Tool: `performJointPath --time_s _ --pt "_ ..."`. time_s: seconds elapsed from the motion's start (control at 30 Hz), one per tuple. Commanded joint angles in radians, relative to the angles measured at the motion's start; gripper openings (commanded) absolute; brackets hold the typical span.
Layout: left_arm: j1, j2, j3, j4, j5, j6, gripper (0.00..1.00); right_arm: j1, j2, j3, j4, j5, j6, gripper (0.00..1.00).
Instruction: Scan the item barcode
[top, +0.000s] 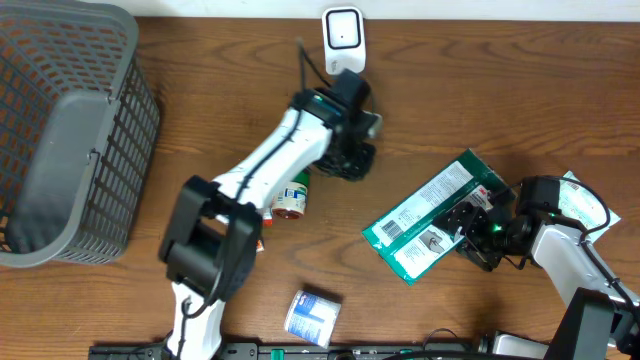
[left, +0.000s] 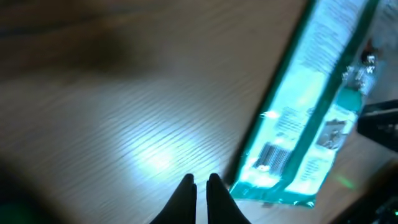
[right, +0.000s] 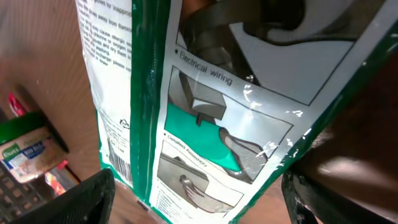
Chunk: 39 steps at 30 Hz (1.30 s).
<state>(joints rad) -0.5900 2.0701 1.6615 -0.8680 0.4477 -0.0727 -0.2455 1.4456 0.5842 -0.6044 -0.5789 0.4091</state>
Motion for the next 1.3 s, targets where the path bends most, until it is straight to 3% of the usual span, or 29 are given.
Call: performJointPath --time_s 0.0,0.27,0.53,0.87,1.1,1.27 --pt "-0.044 0.045 -0.006 0.047 0.069 0.019 0.08 0.011 0.051 -0.062 -0.001 0.192 -0.050 0.87" --pt "-0.139 0.137 -0.006 0.219 0.068 0.008 0.08 0.011 0.052 -0.087 0.025 0.108 -0.095 0.86" --pt "-0.167 0.159 -0.006 0.220 0.065 0.008 0.08 0.009 0.052 -0.174 0.108 -0.004 -0.043 0.81" --pt "-0.167 0.180 -0.007 0.219 0.065 0.009 0.08 0.009 0.052 -0.317 0.366 -0.026 0.074 0.77" --pt "-0.161 0.160 0.036 0.257 0.063 0.009 0.08 0.009 0.051 -0.323 0.377 -0.033 0.088 0.68" --pt "-0.157 0.135 0.044 0.350 -0.065 0.010 0.08 0.009 0.051 -0.323 0.374 -0.033 0.103 0.64"
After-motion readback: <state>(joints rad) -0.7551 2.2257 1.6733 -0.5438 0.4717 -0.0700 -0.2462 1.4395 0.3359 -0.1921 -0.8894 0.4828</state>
